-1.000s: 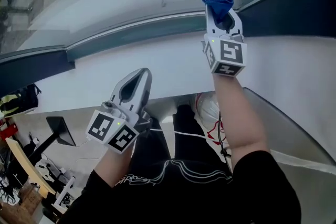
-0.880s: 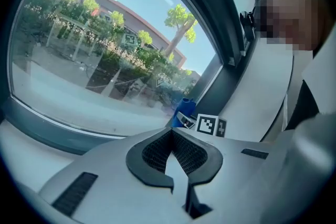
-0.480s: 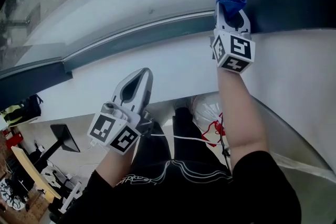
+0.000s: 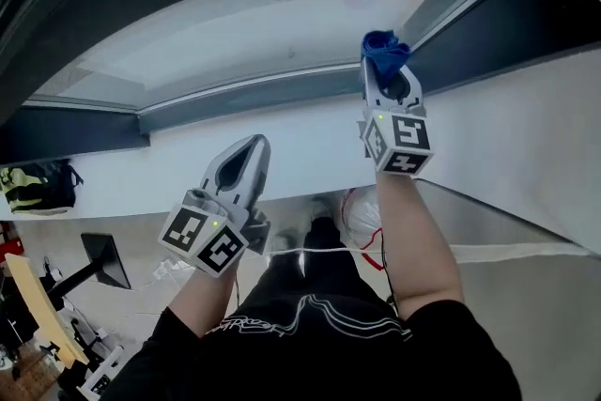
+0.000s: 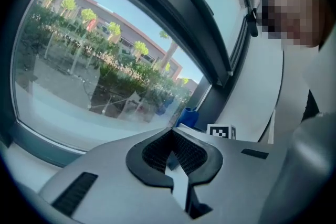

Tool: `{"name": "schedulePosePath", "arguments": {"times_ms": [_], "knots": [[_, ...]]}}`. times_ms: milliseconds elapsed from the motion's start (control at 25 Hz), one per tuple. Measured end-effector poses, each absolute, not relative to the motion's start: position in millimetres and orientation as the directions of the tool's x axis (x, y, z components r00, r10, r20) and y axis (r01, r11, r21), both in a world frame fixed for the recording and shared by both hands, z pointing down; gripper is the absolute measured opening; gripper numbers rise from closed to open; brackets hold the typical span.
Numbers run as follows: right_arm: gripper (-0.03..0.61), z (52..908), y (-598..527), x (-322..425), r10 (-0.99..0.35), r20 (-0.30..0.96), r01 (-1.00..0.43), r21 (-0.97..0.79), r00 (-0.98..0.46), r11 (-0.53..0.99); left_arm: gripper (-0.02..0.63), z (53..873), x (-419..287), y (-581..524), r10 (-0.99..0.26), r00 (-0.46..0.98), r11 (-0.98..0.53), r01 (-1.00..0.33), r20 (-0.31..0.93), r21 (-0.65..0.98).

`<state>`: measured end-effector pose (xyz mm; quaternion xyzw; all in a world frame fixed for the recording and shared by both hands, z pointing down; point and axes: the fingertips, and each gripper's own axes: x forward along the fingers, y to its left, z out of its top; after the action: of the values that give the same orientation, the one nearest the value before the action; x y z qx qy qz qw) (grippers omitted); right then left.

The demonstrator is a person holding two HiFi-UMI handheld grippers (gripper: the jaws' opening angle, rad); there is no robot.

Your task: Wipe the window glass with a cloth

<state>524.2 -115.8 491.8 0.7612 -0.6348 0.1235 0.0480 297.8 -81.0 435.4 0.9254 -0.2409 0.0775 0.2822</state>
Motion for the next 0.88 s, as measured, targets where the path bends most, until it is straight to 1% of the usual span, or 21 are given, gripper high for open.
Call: {"name": "schedulePosePath", "arguments": {"times_ms": [80,160,400,560,680,880], "knots": [[0.094,443.9,-112.7,489.6,-0.971,0.22,-0.992,-0.066,0.091,-0.108,0.005,395.5,278.7,-80.3,-0.415,0.879,-0.75,-0.477,0.236,0.459],[0.092,399.8,-98.4,450.2,-0.98,0.2,-0.996,-0.089,0.008,-0.026,0.005,357.5,255.3,-74.7,-0.412,0.886,-0.776,-0.464,0.213,0.427],[0.094,272.7,-34.2,319.1,-0.956,0.138,-0.945,-0.244,-0.258,0.22,0.005,252.4,172.0,-36.6,-0.393,0.902,-0.83,-0.431,0.177,0.355],[0.094,206.6,12.4,245.8,-0.907,0.153,-0.906,-0.235,-0.392,0.352,0.005,188.2,124.6,0.7,-0.34,0.925,-0.86,-0.379,0.172,0.341],[0.094,160.8,33.8,205.1,-0.875,0.12,-0.867,-0.253,-0.469,0.43,0.005,143.3,98.7,21.6,-0.292,0.944,-0.895,-0.327,0.155,0.304],[0.094,108.0,62.9,156.1,-0.817,0.096,-0.818,-0.173,-0.569,0.549,0.005,92.8,73.5,46.1,-0.285,0.953,-0.929,-0.301,0.106,0.213]]}}
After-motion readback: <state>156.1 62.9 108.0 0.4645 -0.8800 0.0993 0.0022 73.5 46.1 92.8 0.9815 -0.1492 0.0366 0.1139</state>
